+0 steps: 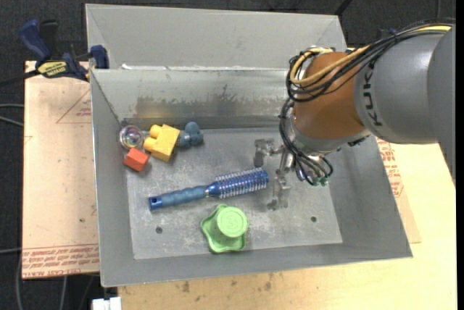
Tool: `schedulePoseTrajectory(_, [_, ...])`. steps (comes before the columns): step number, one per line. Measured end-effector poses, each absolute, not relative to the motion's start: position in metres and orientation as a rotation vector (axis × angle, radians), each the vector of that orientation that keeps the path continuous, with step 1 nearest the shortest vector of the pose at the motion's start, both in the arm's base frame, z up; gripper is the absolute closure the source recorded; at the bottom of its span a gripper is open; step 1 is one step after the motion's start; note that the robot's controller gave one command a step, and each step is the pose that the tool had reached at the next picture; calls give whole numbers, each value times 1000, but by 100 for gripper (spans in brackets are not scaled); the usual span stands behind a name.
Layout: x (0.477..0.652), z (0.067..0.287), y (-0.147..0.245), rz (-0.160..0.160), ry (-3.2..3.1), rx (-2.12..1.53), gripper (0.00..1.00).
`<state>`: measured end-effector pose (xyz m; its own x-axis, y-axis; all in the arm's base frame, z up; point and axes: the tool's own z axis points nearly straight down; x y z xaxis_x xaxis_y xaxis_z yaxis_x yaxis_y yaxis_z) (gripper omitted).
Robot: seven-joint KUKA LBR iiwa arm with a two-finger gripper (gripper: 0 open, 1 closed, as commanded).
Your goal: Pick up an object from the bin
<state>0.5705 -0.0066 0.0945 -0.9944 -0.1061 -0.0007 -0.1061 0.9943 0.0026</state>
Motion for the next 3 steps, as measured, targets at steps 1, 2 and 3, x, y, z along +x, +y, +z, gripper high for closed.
schedulePoseTrajectory(1, [585, 69, 24, 4, 3134, -176, 0])
schedulePoseTrajectory(2, [585, 69, 22, 1, 3136, -173, 100])
schedulePoseTrajectory(3, [573, 200, 36, 1, 3128, -150, 100])
